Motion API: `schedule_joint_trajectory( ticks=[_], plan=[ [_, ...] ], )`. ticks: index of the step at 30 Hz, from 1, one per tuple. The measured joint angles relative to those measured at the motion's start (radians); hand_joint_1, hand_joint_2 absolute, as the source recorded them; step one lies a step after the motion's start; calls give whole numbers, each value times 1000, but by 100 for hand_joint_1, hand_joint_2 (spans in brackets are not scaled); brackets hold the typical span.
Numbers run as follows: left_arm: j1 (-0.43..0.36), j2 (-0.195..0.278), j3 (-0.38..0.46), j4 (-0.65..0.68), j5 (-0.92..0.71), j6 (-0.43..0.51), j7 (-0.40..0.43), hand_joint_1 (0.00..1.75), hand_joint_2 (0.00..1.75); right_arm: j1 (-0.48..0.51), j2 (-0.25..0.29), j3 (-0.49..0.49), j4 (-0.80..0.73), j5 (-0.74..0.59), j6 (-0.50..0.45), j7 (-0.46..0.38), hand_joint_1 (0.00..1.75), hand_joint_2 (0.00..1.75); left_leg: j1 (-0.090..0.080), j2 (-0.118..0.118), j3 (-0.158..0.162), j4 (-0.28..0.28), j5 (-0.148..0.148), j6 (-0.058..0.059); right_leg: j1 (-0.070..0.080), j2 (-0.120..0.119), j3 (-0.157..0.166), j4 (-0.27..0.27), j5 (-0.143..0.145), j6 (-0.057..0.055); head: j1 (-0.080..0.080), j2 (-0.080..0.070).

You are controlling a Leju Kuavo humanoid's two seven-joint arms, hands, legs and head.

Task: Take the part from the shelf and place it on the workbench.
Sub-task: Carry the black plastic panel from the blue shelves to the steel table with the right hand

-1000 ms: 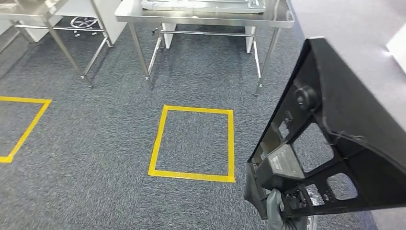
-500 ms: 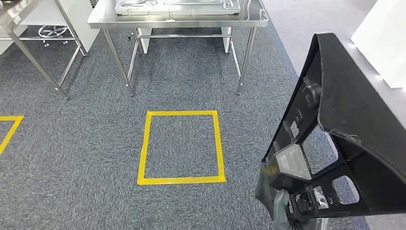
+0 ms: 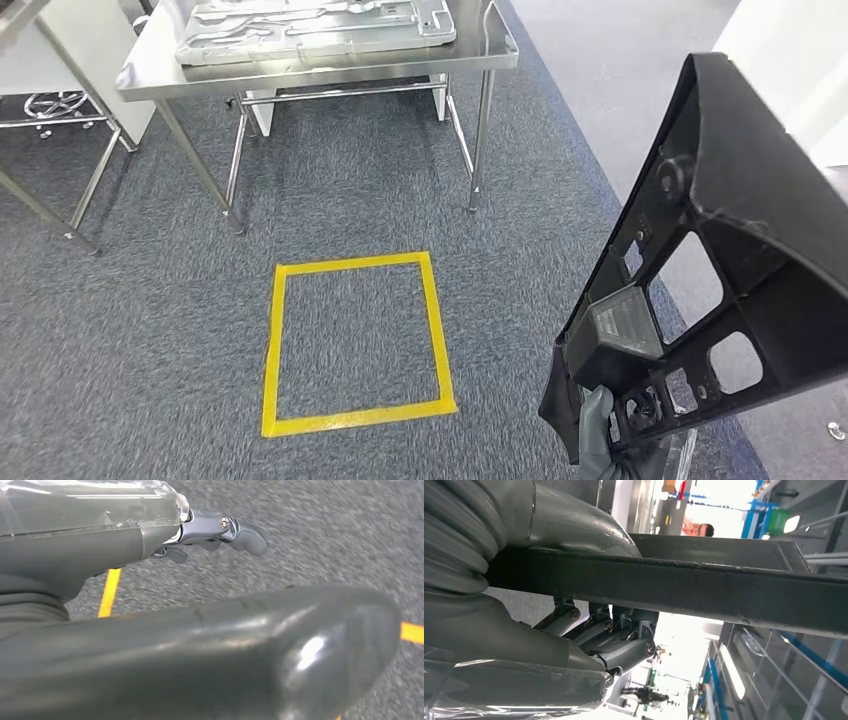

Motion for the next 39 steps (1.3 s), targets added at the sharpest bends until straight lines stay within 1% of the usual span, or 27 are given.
schedule_joint_trajectory(
  ticks=[1,2,4,5,7,8,9,11,12,13,15,16,17,18,20,22,23,24,26,27,28,30,32,33,36,37,39],
  plan=[
    [1,1,2,1,-2,0,1,0,0,0,0,-1,1,-2,0,8,175,175,-6,-2,9,-17,2,8,-3,3,14,-6,-12,8,1,0],
    [0,3,5,2,-3,0,1,0,0,1,-1,-2,2,-3,-1,17,175,175,-12,-3,24,-19,-22,16,-6,5,25,-13,-17,17,0,0],
    [-4,8,12,2,-3,-2,1,0,0,-2,-1,-6,2,-6,-2,36,175,175,-14,-2,66,-61,-69,28,-9,4,19,24,8,33,-3,1],
    [-7,10,15,2,-3,-3,1,0,0,-5,-1,-11,2,-9,-4,45,175,175,-10,-2,91,-86,-86,33,-9,-1,-11,83,40,39,-3,1],
    [-10,11,22,2,-6,-8,1,0,0,-13,-2,-27,5,-14,-10,64,175,175,1,-5,147,-130,-105,38,-10,-14,-122,238,82,51,2,1],
    [-9,11,25,3,-7,-11,1,0,0,-16,-2,-37,8,-18,-11,73,175,175,4,-6,177,-149,-115,38,-12,-19,-179,295,70,57,5,0],
    [-8,11,28,3,-10,-13,1,0,0,-17,-2,-47,12,-21,-10,79,175,175,7,-8,210,-165,-127,36,-15,-21,-228,323,32,62,6,0],
    [-5,11,37,4,-16,-15,1,0,0,-19,-1,-65,21,-8,-18,90,175,175,16,-17,278,-192,-156,27,-20,-24,-297,313,-55,73,6,0],
    [-5,11,41,5,-20,-16,1,0,0,-19,-1,-72,24,8,-27,95,175,175,22,-22,310,-202,-172,21,-23,-26,-319,284,-75,79,6,0],
    [-5,11,44,6,-23,-16,1,0,0,-19,0,-80,28,29,-39,100,175,175,28,-26,342,-209,-191,16,-26,-27,-336,238,-52,85,6,0],
    [-4,12,49,7,-26,-17,2,0,0,-18,0,-93,38,61,-55,107,175,175,35,-34,395,-214,-236,2,-33,-29,-359,124,131,91,11,0],
    [-5,12,50,7,-29,-17,2,0,0,-18,1,-98,43,75,-62,112,175,175,36,-38,418,-217,-260,-7,-33,-31,-364,89,216,87,11,0],
    [-7,13,52,7,-31,-17,2,0,0,-18,2,-101,47,87,-70,117,175,175,35,-41,442,-221,-276,-17,-32,-31,-365,77,268,78,11,1],
    [-11,13,52,7,-35,-17,2,0,0,-20,5,-103,49,96,-77,123,175,175,35,-43,456,-217,-278,-26,-29,-32,-361,84,267,66,9,1],
    [-22,14,54,7,-43,-17,2,0,0,-26,10,-105,49,98,-85,129,175,175,37,-39,433,-139,-237,-39,-28,-30,-337,91,235,42,1,1],
    [-30,14,61,7,-48,-15,2,0,0,-30,13,-105,52,95,-85,128,175,175,37,-26,336,21,-203,-42,-26,-31,-298,78,214,26,-4,1],
    [-31,14,65,7,-49,-12,2,0,0,-30,14,-105,54,97,-86,127,175,175,35,-19,284,89,-220,-40,-23,-32,-275,69,201,20,-5,0],
    [-31,14,70,7,-50,-7,3,0,0,-30,14,-105,57,106,-87,127,175,175,31,-15,238,128,-263,-37,-20,-32,-253,61,188,15,-6,0],
    [-28,13,77,8,-54,4,6,0,0,-30,14,-105,63,135,-94,131,175,175,20,-12,167,138,-374,-28,-11,-34,-208,49,160,9,-7,0],
    [-27,13,80,8,-57,7,8,0,0,-30,14,-105,66,150,-97,133,175,175,14,-11,140,117,-401,-20,-5,-37,-185,46,144,6,-6,0],
    [-26,13,82,8,-60,9,9,0,0,-30,14,-105,67,162,-99,136,175,175,8,-7,120,84,-391,-9,0,-43,-164,45,129,4,-6,0],
    [-24,13,90,8,-64,10,12,0,0,-30,14,-104,71,180,-103,147,175,175,-9,16,96,-8,-247,20,10,-55,-130,46,97,2,-5,0],
    [-24,12,96,8,-67,11,15,0,0,-31,14,-102,75,192,-107,161,175,175,-21,33,91,-59,-115,38,18,-64,-111,50,71,8,-4,0],
    [-24,12,97,8,-69,12,16,0,0,-32,14,-101,77,197,-109,166,175,175,-24,29,92,-62,-95,40,20,-68,-105,51,62,14,-3,0],
    [-28,8,100,9,-77,13,16,0,0,-37,14,-98,80,209,-111,178,175,175,-15,3,108,-80,-88,45,20,-72,-95,58,37,32,-3,0],
    [-30,7,101,9,-78,13,16,0,0,-40,14,-97,81,213,-111,181,175,175,-10,-5,116,-89,-88,48,18,-63,-109,91,17,38,-1,0],
    [-33,5,105,9,-80,13,16,0,0,-44,14,-98,85,221,-112,187,175,175,-7,-21,125,-98,-90,53,9,-43,-181,215,-32,52,2,0]
  ],
)
